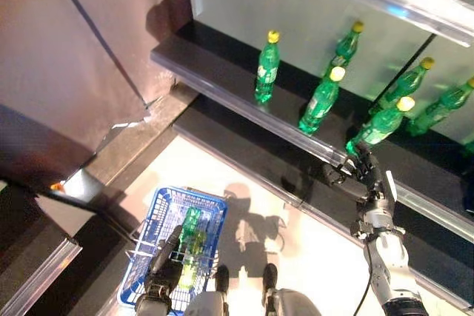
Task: Pick up the drink and place into the basket.
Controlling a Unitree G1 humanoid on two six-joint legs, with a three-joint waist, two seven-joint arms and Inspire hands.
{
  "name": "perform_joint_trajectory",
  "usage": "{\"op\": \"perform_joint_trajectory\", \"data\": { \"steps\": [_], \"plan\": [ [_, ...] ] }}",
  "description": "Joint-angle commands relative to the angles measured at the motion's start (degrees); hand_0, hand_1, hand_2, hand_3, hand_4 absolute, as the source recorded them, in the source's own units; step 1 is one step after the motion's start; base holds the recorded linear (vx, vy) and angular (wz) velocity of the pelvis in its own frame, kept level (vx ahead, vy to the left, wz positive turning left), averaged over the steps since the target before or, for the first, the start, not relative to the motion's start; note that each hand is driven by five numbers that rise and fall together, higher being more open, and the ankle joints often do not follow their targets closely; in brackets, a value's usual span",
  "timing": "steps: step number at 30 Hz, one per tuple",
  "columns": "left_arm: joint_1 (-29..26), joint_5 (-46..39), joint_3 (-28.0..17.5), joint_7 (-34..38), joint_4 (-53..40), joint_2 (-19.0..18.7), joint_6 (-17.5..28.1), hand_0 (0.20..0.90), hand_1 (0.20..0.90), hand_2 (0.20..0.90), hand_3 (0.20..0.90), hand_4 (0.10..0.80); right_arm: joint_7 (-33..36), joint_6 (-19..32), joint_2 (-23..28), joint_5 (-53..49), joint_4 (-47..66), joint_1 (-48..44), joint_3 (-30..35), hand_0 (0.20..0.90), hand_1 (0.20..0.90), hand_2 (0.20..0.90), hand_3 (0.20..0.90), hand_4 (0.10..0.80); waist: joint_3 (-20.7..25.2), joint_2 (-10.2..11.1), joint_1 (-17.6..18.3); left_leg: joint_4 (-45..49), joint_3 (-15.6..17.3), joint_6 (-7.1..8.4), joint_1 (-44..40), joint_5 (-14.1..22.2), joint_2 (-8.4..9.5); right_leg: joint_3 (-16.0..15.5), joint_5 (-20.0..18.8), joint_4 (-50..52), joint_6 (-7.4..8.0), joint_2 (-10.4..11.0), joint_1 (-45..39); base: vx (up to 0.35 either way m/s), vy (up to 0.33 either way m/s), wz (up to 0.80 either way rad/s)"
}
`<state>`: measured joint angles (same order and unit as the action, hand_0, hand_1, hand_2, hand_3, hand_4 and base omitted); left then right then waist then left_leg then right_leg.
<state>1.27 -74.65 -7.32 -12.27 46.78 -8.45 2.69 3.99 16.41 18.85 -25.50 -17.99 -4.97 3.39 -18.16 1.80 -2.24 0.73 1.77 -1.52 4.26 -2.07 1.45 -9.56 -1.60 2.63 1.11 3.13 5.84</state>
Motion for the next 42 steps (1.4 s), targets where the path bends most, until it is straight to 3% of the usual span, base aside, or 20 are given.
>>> {"op": "perform_joint_trajectory", "data": {
  "steps": [1,10,25,33,42],
  "plan": [
    [-3.8,-3.2,-0.7,-8.8,-10.0,-6.2,7.6,0.300,0.300,0.300,0.200,0.100,1.9,6.9,4.8,-2.1,3.2,-6.6,0.2,0.900,0.900,0.900,0.900,0.800,-0.4,0.0,-1.5,4.2,-2.6,-1.19,3.3,2.1,2.60,1.6,-0.4,4.5,1.64,0.6,2.7,-0.147,-0.047,0.16],
    [-5.9,-7.4,0.9,-8.9,-10.4,-6.4,10.5,0.300,0.300,0.300,0.200,0.100,4.5,9.8,6.0,-0.1,3.6,-10.2,-0.7,0.900,0.900,0.900,0.900,0.800,-6.3,-0.8,-1.2,11.3,-2.8,-1.05,10.6,2.9,3.07,1.3,0.9,8.5,0.18,0.9,7.9,-0.051,0.003,0.07],
    [-7.2,-10.5,0.1,-9.5,-9.5,-7.6,11.0,0.300,0.300,0.300,0.200,0.100,8.9,14.5,7.4,-0.5,10.0,-16.7,2.7,0.900,0.900,0.900,0.900,0.800,-10.2,-1.5,-0.8,12.6,-2.1,-1.42,13.9,3.0,2.73,2.1,1.7,10.5,-0.09,0.7,10.9,-0.012,0.005,0.00],
    [-7.6,-10.6,0.4,-8.8,-9.9,-7.5,10.6,0.300,0.300,0.300,0.200,0.100,8.9,13.8,8.5,3.4,17.0,-18.8,4.1,0.900,0.900,0.900,0.900,0.800,-11.5,-1.6,0.0,15.0,-1.6,-1.62,16.0,3.6,2.65,2.8,2.0,12.4,-0.24,0.5,12.9,-0.012,0.017,-0.04],
    [-8.5,-11.3,2.1,-9.1,-9.2,-8.9,10.9,0.300,0.300,0.300,0.200,0.100,8.5,10.7,13.4,-6.0,12.8,-26.8,5.1,0.900,0.900,0.900,0.900,0.800,-11.6,-1.0,-1.3,14.3,-1.4,-1.43,18.0,2.9,2.19,2.5,1.6,12.0,-0.07,-0.1,14.5,0.000,0.000,0.00]
  ]
}}
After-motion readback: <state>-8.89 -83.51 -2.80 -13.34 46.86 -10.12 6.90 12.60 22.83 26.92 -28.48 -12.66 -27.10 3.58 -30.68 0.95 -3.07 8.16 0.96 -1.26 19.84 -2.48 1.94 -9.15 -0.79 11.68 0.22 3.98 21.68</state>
